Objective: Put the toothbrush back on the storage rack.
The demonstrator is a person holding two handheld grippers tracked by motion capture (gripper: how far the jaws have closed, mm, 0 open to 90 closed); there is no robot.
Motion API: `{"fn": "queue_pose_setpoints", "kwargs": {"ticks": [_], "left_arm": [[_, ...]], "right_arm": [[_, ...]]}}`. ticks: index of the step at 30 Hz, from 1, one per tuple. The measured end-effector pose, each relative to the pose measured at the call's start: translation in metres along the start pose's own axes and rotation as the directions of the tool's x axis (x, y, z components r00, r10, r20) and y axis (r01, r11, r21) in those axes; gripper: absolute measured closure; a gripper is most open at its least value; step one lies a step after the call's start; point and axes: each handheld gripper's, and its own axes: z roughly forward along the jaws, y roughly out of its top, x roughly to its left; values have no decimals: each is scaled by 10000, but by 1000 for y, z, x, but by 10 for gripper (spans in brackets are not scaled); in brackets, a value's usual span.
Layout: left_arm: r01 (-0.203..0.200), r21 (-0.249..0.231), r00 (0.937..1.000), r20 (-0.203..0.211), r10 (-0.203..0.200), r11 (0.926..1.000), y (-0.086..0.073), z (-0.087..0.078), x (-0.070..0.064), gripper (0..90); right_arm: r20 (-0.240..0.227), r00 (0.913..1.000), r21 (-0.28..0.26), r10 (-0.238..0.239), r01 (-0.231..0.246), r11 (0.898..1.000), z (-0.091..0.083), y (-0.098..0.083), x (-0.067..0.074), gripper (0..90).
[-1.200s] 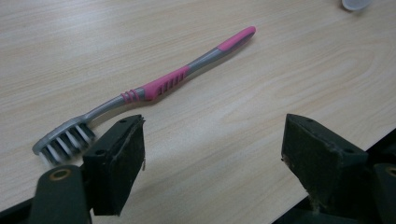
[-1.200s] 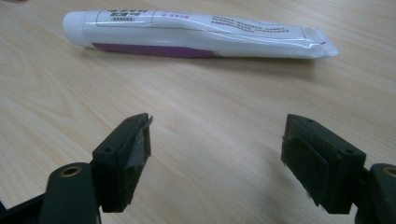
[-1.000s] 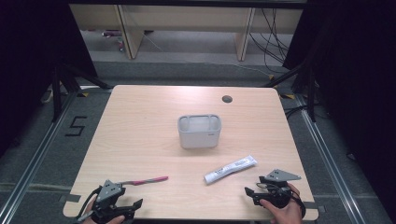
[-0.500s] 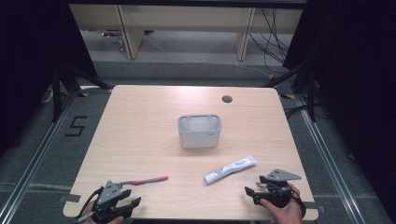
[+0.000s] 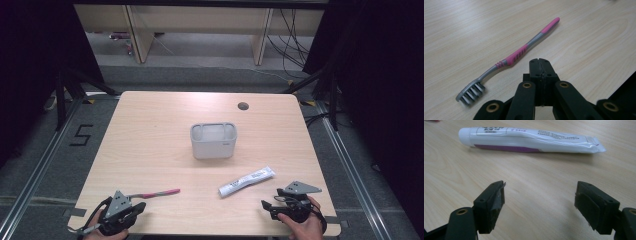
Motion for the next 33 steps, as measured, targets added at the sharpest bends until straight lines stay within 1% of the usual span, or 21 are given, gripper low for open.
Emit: {"fn": "queue_pose_setpoints", "kwargs": {"ticks": [1,2,3,4,7,8,9,12,15,17,18,19,21,22,25,26,27,28,29,32,33], "left_arm": [[-142,102,9999,1,142,9998,0,0,1,895],[90,43,10000,-2,-90,10000,0,1,0,896],[-112,101,9999,-27,112,9999,1,1,3,897],[202,-29,9998,63,-202,9998,0,2,2,897],[300,119,9995,135,-301,9995,0,2,7,899],[441,113,9990,24,-441,9990,-1,3,12,899],[256,182,9996,-106,-255,9995,-1,2,16,898],[497,73,9987,-153,-496,9987,-1,2,18,899],[265,171,9991,-321,-259,9995,-2,3,24,899],[310,317,9992,-266,-302,9990,-1,4,25,899],[480,400,9985,-295,-468,9980,-2,5,25,899],[484,506,9984,-321,-468,9975,-2,4,27,899],[399,557,9984,-433,-375,9977,-3,5,29,899],[566,668,9975,-455,-536,9962,-3,5,32,899],[649,656,9961,-645,-607,9957,-4,6,38,899],[798,617,9951,-642,-758,9949,-5,7,38,899],[683,678,9955,-697,-635,9954,-5,7,40,899],[799,633,9940,-801,-748,9948,-5,7,40,899],[710,775,9947,-797,-648,9945,-6,8,42,899],[804,883,9936,-869,-727,9928,-6,9,47,899],[868,732,9928,-894,-802,9935,-6,10,48,899]], "right_arm": [[-5,10000,3,0,0,10000,0,0,0,247],[-15,10000,-31,-49,49,10000,0,0,0,247],[-6,10000,-57,-73,73,10000,0,0,0,247],[-2,10000,-58,-71,71,10000,0,0,0,247],[-20,10000,-42,-56,55,10000,0,0,0,247],[-221,9997,-68,-62,60,10000,1,0,0,247],[-205,9998,-53,-70,68,10000,1,0,0,247],[-239,9997,4,-52,52,10000,1,0,0,247],[-183,9998,83,21,-19,10000,1,0,1,246],[-189,9998,43,47,-47,10000,1,0,1,246],[-177,9998,29,46,-45,10000,1,0,1,246],[-106,9998,-23,-157,157,9999,1,0,-1,246],[-97,9998,-11,-167,167,9999,1,0,-1,246],[-101,9998,-18,-165,165,9999,1,0,-1,246],[-228,9997,-39,117,-118,9999,2,0,1,246],[-207,9998,42,64,-63,10000,1,0,1,246],[-219,9997,47,64,-63,10000,1,0,1,246],[-278,9996,-76,29,-31,10000,2,0,0,246],[-294,9995,-67,97,-99,9999,2,0,1,246],[-316,9995,-64,98,-101,9999,2,0,1,247],[-319,9994,-63,99,-101,9999,2,0,1,247]]}}
